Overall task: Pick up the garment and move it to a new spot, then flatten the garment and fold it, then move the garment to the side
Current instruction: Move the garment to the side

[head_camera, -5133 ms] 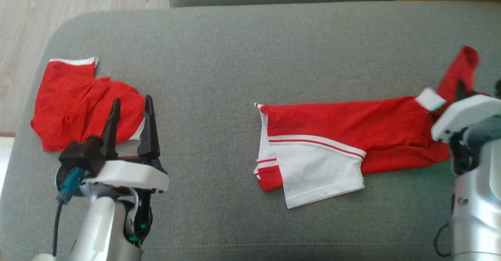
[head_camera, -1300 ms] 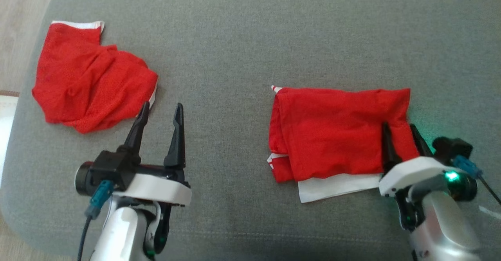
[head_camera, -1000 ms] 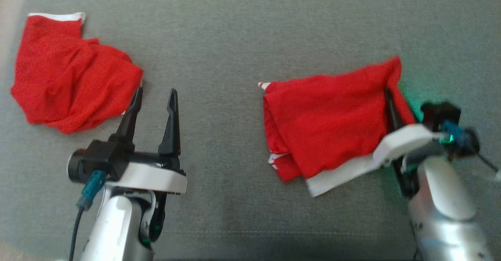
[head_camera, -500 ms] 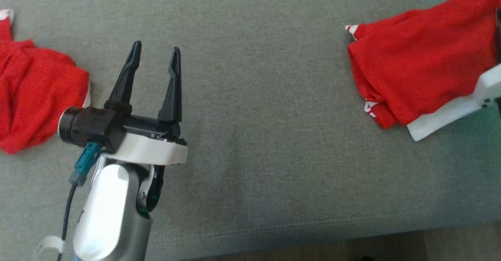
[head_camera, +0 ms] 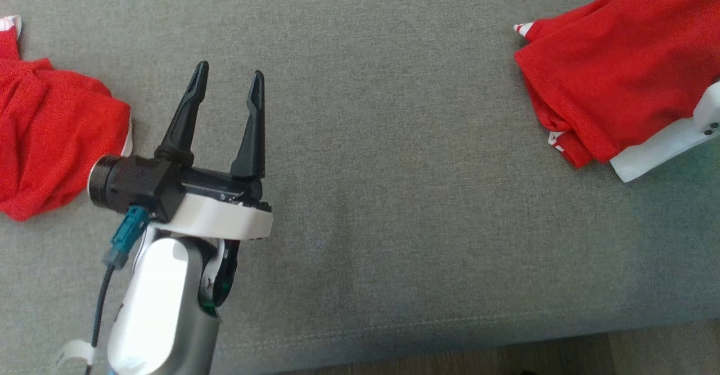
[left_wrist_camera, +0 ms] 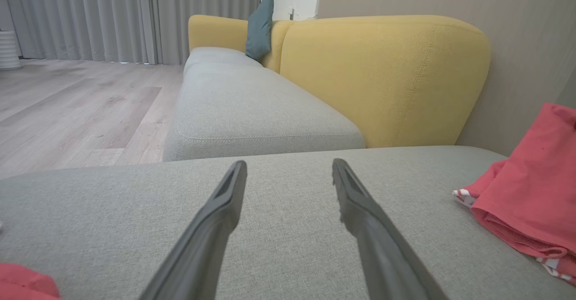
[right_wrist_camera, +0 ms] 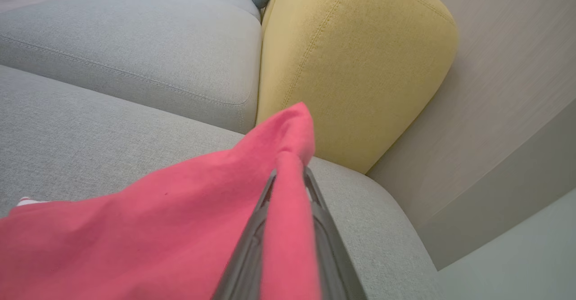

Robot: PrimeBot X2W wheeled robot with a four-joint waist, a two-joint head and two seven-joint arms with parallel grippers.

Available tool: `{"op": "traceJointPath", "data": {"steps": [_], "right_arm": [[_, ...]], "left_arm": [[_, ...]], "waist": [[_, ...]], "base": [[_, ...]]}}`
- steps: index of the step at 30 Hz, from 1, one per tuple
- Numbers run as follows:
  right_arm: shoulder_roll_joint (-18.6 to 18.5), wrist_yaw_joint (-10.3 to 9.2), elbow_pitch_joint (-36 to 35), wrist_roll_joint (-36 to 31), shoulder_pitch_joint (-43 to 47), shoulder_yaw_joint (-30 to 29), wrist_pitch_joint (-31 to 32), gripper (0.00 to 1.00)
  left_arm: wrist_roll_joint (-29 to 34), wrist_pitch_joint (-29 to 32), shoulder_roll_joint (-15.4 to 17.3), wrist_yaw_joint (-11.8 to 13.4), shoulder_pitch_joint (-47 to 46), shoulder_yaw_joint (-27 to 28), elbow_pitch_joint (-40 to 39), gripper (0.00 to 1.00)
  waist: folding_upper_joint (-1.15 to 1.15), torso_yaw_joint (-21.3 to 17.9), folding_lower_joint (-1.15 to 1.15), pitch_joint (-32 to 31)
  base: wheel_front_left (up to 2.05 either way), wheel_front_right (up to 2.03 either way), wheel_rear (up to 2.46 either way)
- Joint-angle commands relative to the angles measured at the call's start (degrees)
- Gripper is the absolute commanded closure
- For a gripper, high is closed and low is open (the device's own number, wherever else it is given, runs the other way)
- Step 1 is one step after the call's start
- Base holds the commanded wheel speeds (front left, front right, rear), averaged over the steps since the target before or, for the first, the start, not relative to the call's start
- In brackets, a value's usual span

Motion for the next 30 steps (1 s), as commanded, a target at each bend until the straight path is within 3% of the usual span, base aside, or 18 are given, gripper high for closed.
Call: {"op": "traceJointPath", "data": {"steps": [1, 5, 6, 7, 8, 16, 30], "right_arm": [[-0.38, 0.37, -2.34, -0.27, 0.3, 0.08, -0.36, 1.0], [-0.23, 0.37, -2.66, -0.18, 0.89, -0.2, -0.35, 1.0], [-0.18, 0.37, -2.62, -0.02, 0.96, -0.21, -0.44, 0.75], [-0.07, 0.37, -2.61, 0.16, 1.04, -0.04, -0.56, 0.34], [0.11, 0.37, -2.76, 0.2, 1.14, 0.14, -0.68, 0.0], [3.18, 0.37, -4.67, 0.19, 2.21, -0.69, -2.04, 0.0], [14.88, 0.37, -10.85, 3.44, 9.19, 0.4, -4.6, 0.0]], "left_arm": [[-0.17, -0.29, 0.46, -0.05, -0.34, 1.76, -1.8, 0.0], [-0.18, -0.29, 0.46, -0.05, -0.07, 1.93, -1.72, 0.0], [-0.21, -0.29, 0.46, -0.04, 0.02, 1.92, -1.7, 0.0], [-0.24, -0.29, 0.46, -0.03, 0.11, 1.9, -1.67, 0.0], [-0.27, -0.29, 0.46, -0.01, 0.22, 1.87, -1.62, 0.0], [-1.31, -0.29, 0.46, 0.64, 1.17, 1.2, -1.04, 0.0], [-3.4, -0.29, 0.45, 3.85, 6.61, 2.71, -1.39, 0.0]], "waist": [[0.0, 0.0, -0.01, -0.17], [0.0, 0.04, -0.01, -0.54], [0.0, 0.05, -0.01, -0.63], [0.0, 0.05, -0.01, -0.74], [0.0, 0.04, -0.01, -0.88], [0.0, 0.88, -0.01, -4.43], [0.0, 4.15, -0.01, -15.02]], "base": [[0.0, 0.0, 0.0], [0.0, 0.0, 0.0], [0.0, 0.0, 0.0], [0.0, 0.0, 0.0], [0.0, 0.0, 0.0], [0.0, 0.0, 0.0], [0.0, 0.0, 0.0]]}}
